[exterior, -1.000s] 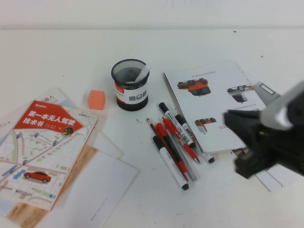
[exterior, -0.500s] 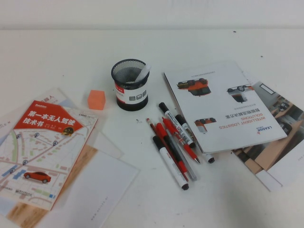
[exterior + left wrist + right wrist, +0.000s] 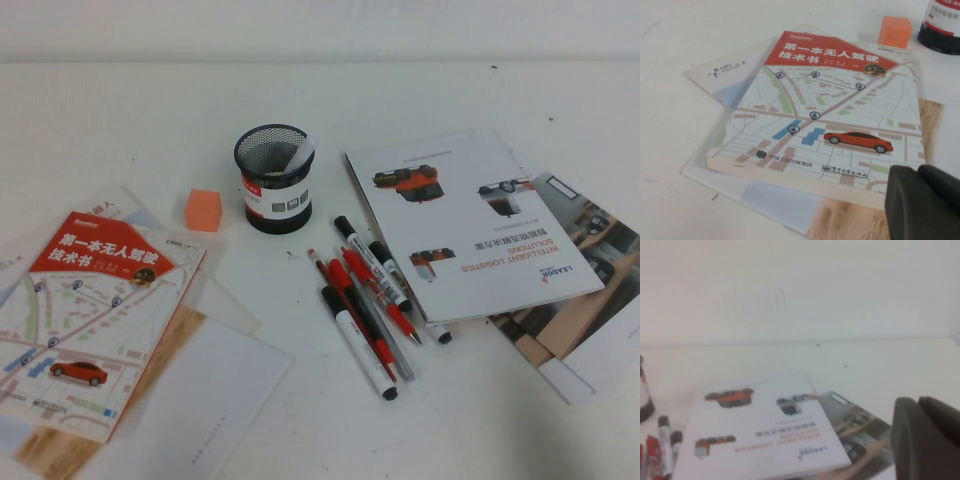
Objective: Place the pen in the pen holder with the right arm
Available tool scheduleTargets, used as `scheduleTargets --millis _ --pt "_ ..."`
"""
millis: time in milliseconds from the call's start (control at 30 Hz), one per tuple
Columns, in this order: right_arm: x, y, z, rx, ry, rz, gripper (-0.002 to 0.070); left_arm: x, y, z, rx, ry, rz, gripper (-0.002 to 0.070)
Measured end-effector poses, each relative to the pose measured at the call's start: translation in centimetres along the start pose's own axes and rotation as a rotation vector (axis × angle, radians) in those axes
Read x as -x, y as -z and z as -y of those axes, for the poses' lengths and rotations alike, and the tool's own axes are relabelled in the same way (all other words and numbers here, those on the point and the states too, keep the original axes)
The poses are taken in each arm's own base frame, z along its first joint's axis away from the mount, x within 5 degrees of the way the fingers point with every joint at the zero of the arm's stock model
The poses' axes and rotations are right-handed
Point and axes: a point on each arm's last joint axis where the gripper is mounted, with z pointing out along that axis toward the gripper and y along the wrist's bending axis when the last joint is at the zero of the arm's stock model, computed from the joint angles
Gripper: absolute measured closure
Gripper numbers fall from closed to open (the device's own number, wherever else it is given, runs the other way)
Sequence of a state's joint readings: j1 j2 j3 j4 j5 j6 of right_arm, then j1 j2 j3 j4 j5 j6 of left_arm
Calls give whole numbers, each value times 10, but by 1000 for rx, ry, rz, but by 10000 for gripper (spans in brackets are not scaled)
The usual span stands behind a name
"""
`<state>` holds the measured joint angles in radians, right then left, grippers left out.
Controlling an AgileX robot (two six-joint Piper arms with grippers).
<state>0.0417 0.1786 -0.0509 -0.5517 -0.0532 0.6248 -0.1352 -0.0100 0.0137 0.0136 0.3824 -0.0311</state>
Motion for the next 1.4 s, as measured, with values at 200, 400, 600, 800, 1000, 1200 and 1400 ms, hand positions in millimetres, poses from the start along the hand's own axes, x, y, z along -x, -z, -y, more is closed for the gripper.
scheduleTargets --millis 200,400,600,800,1000,1200,1400 --pt "-18 12 5 -42 112 -101 695 0 0 0 0 0 0 676" --pt "-44 17 6 -51 52 -229 695 0 0 0 0 0 0 676" --pt "-50 18 7 -60 52 -286 695 0 0 0 0 0 2 676" --pt "-50 18 8 -57 92 -288 695 0 0 0 0 0 2 676" --pt "-50 18 8 -56 98 -288 695 0 0 0 0 0 2 676" --pt "-51 18 8 -55 100 -289 695 0 0 0 0 0 2 676" --pt "-51 18 8 -55 100 -289 695 0 0 0 0 0 2 676"
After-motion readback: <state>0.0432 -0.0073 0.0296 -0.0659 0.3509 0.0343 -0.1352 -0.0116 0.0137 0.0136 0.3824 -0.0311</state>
